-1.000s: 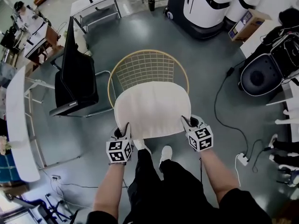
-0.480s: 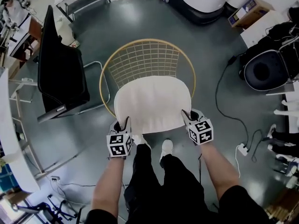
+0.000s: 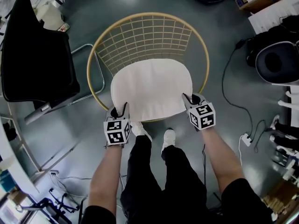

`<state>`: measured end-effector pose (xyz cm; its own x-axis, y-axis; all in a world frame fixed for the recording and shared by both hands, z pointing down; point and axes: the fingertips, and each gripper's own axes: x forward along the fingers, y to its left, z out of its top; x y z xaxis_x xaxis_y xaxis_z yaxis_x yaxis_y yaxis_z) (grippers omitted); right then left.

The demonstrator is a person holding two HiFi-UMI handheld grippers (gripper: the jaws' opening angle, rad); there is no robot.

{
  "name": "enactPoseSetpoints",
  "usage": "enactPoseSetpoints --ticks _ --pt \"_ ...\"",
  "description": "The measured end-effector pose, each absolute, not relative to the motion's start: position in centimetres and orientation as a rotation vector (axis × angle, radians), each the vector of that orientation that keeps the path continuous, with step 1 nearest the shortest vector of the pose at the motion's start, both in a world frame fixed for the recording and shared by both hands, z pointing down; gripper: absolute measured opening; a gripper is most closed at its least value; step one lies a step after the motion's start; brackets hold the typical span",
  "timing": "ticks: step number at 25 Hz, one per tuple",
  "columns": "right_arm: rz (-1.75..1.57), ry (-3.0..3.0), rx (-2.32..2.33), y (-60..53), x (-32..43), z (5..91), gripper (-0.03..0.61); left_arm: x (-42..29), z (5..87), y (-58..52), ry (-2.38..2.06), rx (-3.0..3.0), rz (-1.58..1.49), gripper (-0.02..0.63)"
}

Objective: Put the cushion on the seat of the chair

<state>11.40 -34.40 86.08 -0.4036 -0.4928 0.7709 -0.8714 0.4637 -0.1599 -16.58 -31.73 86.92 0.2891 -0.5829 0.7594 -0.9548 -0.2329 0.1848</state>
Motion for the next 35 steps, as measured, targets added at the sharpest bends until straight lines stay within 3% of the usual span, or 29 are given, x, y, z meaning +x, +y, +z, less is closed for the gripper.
enactPoseSetpoints --ticks 5,9,21,29,30,31,32,35 --pt "0.756 -2.006 1.131 -35.6 11.4 90.0 0.061 -16.6 90.4 -32.6 -1.373 1.902 0.784 0.141" --pt "0.764 -1.985 1.115 -35.7 11.3 91.9 0.063 -17.1 92.3 -32.4 -1.388 1.868 0.833 0.213" --pt "0.762 -1.881 1.165 -36.3 11.8 93.8 0.088 -18.5 91.8 -32.5 -1.509 1.845 0.896 0.293" --pt "0.722 -1.846 1.221 -36.5 12.9 93.4 0.186 -18.1 89.6 -32.0 -1.551 1.899 0.895 0.29" --pt "0.691 -1.841 1.224 -36.6 12.8 93.3 0.214 -17.9 89.3 -32.0 -1.544 1.91 0.886 0.287" --pt "0.651 -1.839 1.224 -36.7 12.8 93.0 0.326 -17.7 88.9 -32.0 -1.538 1.923 0.876 0.279" --pt "0.607 -1.843 1.223 -36.9 12.6 92.5 0.389 -17.3 88.4 -32.0 -1.534 1.937 0.867 0.27" --pt "0.499 -1.896 1.208 -37.3 11.3 90.3 0.337 -16.4 86.8 -32.0 -1.535 1.974 0.839 0.194"
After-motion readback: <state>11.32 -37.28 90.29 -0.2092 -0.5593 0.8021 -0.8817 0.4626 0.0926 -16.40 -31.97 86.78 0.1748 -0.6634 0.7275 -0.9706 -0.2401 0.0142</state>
